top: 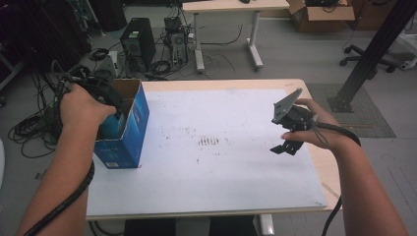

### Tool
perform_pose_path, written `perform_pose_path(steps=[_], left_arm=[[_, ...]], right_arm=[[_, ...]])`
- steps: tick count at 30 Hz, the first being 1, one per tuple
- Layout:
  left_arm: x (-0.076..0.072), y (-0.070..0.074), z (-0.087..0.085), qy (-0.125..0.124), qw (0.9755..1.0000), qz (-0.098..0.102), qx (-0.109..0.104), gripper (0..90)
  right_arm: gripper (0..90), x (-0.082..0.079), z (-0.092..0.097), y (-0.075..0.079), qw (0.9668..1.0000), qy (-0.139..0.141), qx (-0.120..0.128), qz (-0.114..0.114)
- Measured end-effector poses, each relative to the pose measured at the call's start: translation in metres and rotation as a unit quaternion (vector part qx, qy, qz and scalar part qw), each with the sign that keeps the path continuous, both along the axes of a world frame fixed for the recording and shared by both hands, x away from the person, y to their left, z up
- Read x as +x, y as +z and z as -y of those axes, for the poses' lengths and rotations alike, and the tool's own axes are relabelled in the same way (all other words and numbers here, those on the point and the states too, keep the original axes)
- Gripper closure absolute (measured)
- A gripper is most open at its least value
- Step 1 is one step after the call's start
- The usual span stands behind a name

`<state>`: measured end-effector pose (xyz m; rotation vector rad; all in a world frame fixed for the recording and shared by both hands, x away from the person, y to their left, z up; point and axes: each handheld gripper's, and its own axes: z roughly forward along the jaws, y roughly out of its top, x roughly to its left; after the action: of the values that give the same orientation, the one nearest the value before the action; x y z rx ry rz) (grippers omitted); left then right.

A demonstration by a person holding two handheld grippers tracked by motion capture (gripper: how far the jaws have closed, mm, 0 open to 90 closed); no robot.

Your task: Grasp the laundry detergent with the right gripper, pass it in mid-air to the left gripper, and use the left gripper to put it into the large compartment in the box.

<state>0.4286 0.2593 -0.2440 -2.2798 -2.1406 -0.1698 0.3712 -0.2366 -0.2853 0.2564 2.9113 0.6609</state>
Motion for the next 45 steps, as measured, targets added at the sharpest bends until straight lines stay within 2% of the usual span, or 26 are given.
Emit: perform_pose_path(steps=[15,27,33,45], left_arm=[[0.001,-0.024,-0.003,0.003,1.0,-0.001,0.0,37.8],[0.001,-0.038,-0.004,0.002,1.0,-0.006,0.001,37.8],[0.002,-0.043,-0.005,0.002,0.9999,-0.01,0.006,37.8],[0.002,-0.047,-0.007,0.004,0.9999,-0.009,0.001,37.7]], right_arm=[[3.1,-0.001,0.001,-0.004,1.0,0.0,0.001,-0.003],[3.1,-0.002,0.002,-0.005,1.0,0.0,0.002,-0.003],[3.1,-0.002,0.002,-0.005,1.0,0.001,0.002,-0.004],[3.1,-0.002,0.002,-0.009,1.0,0.0,0.008,-0.003]])
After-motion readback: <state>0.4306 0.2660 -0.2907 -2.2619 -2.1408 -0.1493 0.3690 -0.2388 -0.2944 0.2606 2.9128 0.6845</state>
